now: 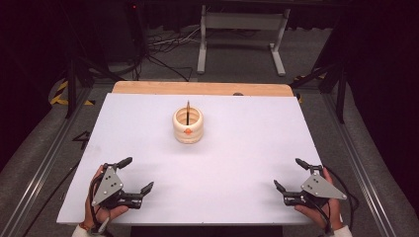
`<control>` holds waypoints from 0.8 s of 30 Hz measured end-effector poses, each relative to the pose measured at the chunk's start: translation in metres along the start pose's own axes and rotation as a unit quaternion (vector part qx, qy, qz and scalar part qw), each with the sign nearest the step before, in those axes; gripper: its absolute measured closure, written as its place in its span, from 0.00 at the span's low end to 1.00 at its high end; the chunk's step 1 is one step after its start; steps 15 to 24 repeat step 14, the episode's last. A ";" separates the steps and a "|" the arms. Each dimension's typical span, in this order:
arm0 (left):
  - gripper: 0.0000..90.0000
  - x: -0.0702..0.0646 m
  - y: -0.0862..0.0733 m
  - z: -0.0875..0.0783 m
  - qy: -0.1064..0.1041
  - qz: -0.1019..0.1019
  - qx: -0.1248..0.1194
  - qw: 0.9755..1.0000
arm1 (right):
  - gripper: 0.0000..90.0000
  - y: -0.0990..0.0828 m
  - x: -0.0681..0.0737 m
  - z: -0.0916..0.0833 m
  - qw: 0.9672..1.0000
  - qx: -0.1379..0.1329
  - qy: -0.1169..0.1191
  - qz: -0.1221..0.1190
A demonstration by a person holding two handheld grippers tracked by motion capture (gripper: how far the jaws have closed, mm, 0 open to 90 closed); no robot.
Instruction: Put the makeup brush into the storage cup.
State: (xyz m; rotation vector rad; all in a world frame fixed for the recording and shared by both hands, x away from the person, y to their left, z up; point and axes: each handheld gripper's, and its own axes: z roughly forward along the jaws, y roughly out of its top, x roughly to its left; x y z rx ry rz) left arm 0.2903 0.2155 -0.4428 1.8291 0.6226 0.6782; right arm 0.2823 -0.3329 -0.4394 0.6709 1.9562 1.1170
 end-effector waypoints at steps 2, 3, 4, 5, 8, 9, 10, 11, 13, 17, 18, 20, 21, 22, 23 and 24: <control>0.03 0.000 0.000 0.000 0.000 0.001 0.000 1.000 | 0.06 0.000 0.000 0.000 1.000 0.000 0.000 0.000; 0.03 0.000 0.000 0.000 0.001 0.001 0.000 1.000 | 0.06 0.000 0.000 0.000 1.000 0.000 0.001 -0.001; 0.03 0.000 0.000 0.000 0.001 -0.001 0.000 1.000 | 0.06 0.000 0.000 0.000 1.000 0.001 0.001 -0.001; 0.03 0.000 0.000 0.000 0.001 -0.001 0.002 1.000 | 0.06 0.000 0.000 0.000 1.000 0.001 0.002 -0.001; 0.03 0.000 0.000 0.001 -0.001 -0.003 0.003 1.000 | 0.07 0.000 0.001 0.000 1.000 0.003 0.000 -0.003; 0.03 0.000 0.000 0.002 0.000 -0.004 0.003 1.000 | 0.07 0.000 0.000 -0.001 1.000 -0.001 -0.011 -0.004; 0.03 0.000 0.000 0.003 0.000 -0.006 0.001 1.000 | 0.07 0.000 -0.001 -0.002 1.000 -0.005 -0.013 0.001; 0.03 0.000 0.000 0.003 0.001 -0.006 0.002 1.000 | 0.07 0.000 -0.003 -0.003 1.000 -0.008 -0.014 0.009; 0.03 0.001 0.000 0.004 0.002 -0.003 0.005 1.000 | 0.07 0.000 -0.004 -0.003 1.000 -0.007 -0.013 0.011; 0.03 0.000 0.000 0.004 0.002 -0.008 0.005 1.000 | 0.07 -0.001 -0.004 -0.003 1.000 -0.008 -0.016 0.012; 0.03 0.000 0.000 0.004 0.002 -0.008 0.005 1.000 | 0.07 -0.001 -0.004 -0.003 1.000 -0.008 -0.016 0.012; 0.03 0.000 0.000 0.004 0.002 -0.008 0.005 1.000 | 0.07 -0.001 -0.004 -0.003 1.000 -0.008 -0.016 0.012; 0.03 0.000 0.000 0.004 0.002 -0.008 0.005 1.000 | 0.07 -0.001 -0.004 -0.003 1.000 -0.008 -0.016 0.012; 0.03 0.000 0.000 0.004 0.002 -0.008 0.005 1.000 | 0.07 -0.001 -0.004 -0.003 1.000 -0.008 -0.016 0.012; 0.03 0.000 0.000 0.004 0.002 -0.008 0.005 1.000 | 0.07 -0.001 -0.004 -0.003 1.000 -0.008 -0.016 0.012; 0.03 0.000 0.000 0.004 0.002 -0.008 0.005 1.000 | 0.07 -0.001 -0.004 -0.003 1.000 -0.008 -0.016 0.012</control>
